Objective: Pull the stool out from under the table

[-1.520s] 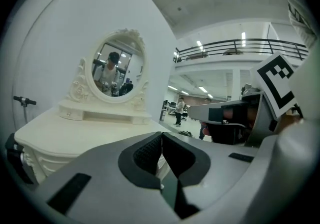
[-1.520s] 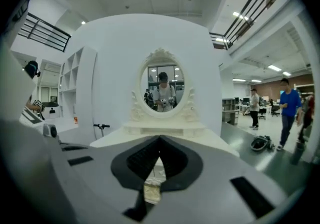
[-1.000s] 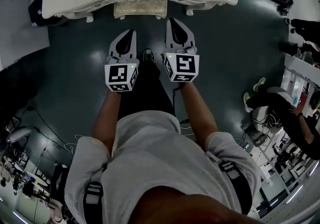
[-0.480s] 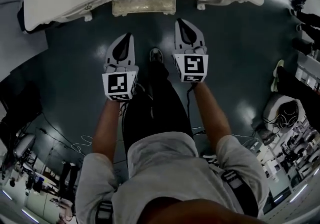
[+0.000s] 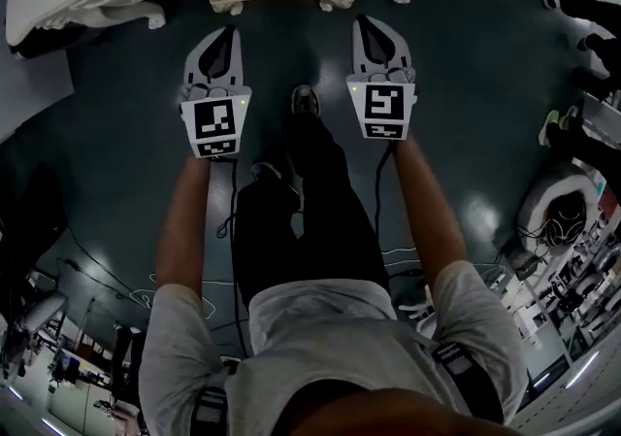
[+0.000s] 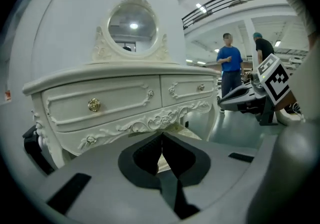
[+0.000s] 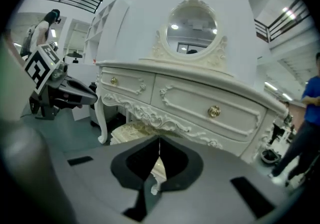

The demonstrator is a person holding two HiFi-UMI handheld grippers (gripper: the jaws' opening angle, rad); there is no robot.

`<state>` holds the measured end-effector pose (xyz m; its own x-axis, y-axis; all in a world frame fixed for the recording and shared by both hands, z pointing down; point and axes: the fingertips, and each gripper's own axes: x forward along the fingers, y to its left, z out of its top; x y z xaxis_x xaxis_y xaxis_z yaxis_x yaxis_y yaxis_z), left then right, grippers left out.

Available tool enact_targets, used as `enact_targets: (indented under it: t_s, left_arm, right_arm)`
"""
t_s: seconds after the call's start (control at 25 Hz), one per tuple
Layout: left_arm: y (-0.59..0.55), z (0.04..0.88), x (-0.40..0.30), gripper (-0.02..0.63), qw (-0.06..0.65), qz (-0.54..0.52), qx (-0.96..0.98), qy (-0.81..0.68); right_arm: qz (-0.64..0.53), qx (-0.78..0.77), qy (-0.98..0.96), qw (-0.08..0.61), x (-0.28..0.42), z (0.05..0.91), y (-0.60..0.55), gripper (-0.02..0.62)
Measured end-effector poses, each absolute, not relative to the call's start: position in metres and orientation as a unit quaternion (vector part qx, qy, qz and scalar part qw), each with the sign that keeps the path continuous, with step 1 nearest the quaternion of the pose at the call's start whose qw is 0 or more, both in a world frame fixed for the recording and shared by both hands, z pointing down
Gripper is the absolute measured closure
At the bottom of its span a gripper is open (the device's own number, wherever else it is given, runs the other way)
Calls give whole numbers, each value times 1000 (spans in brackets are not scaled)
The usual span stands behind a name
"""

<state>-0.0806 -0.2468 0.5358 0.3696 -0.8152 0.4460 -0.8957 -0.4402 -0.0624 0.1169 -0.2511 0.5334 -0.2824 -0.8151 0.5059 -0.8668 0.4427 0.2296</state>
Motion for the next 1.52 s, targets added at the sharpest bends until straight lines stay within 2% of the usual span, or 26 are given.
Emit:
enact_targets:
  t_s: [0.68, 0.72, 0.8, 0.96, 1.0, 1.04, 1.08, 1.2, 1.36, 1.52]
  left_arm:
    - [-253, 708, -107, 598, 139, 214, 784, -565]
    - [-255, 719, -108, 598, 144, 215, 781, -568]
    - [-265, 737, -114, 598, 153, 212, 776, -574]
    - [-289, 771, -132, 593, 170, 212, 751, -602]
    - [-294, 778, -134, 563, 168, 217, 749, -603]
    - [-299, 785, -133, 496, 165, 224, 749, -601]
    - [-303, 791, -132, 455, 161, 231, 750, -599]
    - [-313, 812, -134, 360, 157, 259, 746, -593]
    - [-327, 831, -142, 324, 144, 296, 737, -590]
    - [-337, 850, -145, 321, 157, 327, 734, -575]
  right_arm:
    - [110, 561, -766, 294, 144, 701, -254, 579]
    - [116, 559, -766, 296, 143, 712, -256, 564]
    - [144, 554, -764, 299, 144, 737, -264, 460]
    - [177, 562, -743, 318, 159, 777, -285, 366]
    - [172, 565, -738, 327, 164, 783, -289, 353]
    - [166, 568, -734, 335, 169, 788, -293, 340]
    - [162, 569, -730, 343, 173, 793, -297, 324]
    - [152, 570, -722, 362, 179, 805, -304, 305]
    - [145, 556, -722, 385, 177, 822, -311, 287]
    - [132, 552, -718, 403, 176, 832, -322, 282]
